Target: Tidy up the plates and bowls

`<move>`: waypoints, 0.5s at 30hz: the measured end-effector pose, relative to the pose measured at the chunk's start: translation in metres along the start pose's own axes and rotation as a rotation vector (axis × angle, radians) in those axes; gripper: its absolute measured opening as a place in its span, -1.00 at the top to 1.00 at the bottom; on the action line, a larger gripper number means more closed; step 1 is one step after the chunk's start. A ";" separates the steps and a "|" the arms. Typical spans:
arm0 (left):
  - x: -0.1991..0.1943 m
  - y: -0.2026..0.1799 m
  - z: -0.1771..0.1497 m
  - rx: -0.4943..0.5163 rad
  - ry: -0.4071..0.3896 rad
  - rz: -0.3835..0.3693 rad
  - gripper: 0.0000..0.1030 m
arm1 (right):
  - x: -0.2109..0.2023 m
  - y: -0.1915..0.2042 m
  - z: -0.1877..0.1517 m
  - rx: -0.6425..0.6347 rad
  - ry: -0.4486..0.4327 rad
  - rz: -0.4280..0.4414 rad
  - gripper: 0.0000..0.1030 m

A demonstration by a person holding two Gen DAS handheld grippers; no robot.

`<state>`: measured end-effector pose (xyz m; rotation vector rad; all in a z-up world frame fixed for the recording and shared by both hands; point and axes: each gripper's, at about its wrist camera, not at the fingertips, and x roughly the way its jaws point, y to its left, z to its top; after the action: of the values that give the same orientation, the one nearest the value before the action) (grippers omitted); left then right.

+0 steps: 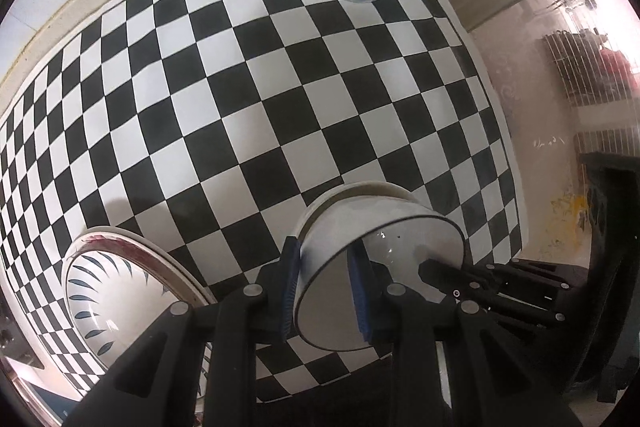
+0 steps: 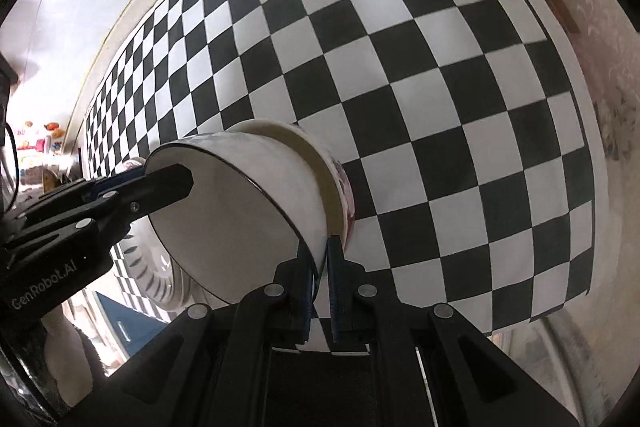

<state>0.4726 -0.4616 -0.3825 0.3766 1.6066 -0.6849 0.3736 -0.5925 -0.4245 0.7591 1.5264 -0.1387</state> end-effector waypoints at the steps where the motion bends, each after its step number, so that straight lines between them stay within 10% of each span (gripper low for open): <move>1: 0.001 0.000 0.001 0.000 0.005 0.001 0.58 | 0.000 0.000 0.001 0.002 0.001 0.001 0.85; 15: 0.018 0.010 0.003 -0.030 0.068 0.011 0.58 | -0.002 -0.001 0.012 0.054 0.043 -0.012 0.79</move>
<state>0.4785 -0.4584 -0.4020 0.3898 1.6759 -0.6452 0.3828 -0.6004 -0.4250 0.7998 1.5731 -0.1742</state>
